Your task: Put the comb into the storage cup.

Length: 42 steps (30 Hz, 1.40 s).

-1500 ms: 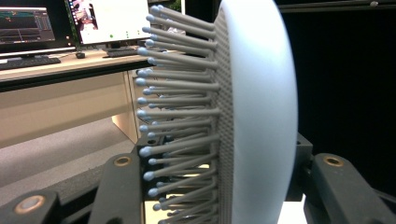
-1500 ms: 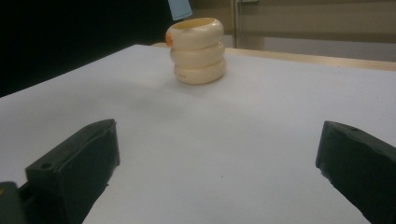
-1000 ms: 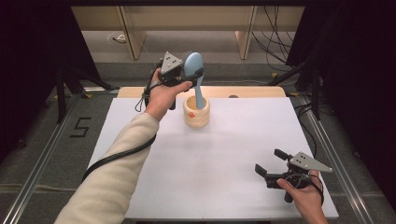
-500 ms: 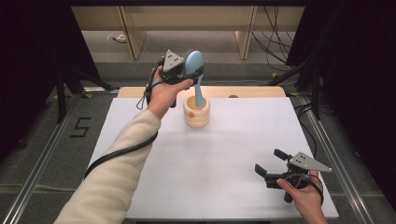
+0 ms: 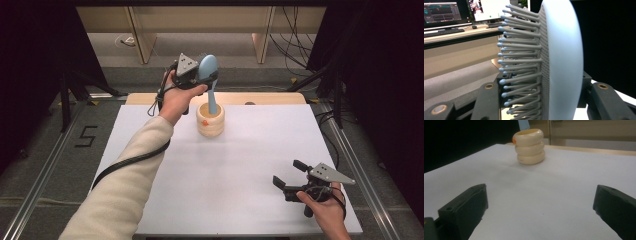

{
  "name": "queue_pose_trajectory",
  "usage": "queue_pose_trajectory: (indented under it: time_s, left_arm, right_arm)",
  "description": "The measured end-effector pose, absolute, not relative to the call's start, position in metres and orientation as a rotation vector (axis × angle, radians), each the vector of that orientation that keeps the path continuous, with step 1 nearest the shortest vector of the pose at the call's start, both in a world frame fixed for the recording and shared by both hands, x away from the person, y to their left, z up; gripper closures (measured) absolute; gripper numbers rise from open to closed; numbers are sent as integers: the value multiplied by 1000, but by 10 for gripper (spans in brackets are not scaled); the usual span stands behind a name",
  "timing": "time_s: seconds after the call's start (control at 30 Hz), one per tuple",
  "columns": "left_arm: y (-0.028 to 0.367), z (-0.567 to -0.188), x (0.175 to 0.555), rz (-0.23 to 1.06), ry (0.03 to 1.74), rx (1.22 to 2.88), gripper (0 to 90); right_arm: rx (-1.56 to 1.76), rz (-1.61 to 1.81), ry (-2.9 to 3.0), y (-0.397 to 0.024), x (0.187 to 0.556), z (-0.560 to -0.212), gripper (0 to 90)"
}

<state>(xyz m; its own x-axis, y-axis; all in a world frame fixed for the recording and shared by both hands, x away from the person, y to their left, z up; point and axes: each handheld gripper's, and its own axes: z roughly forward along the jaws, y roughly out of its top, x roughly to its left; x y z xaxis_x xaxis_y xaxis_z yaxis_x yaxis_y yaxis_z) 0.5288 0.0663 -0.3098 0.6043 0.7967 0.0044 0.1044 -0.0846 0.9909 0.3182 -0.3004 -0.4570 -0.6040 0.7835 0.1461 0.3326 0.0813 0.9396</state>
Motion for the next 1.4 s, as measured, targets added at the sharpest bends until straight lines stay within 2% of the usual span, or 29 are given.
queue_pose_trajectory:
  time_s: [1.4]
  left_arm:
    - [63,-324,540,708,805,1596,483]
  right_arm:
    - [1100,1539,1972,-300,320,-459,9]
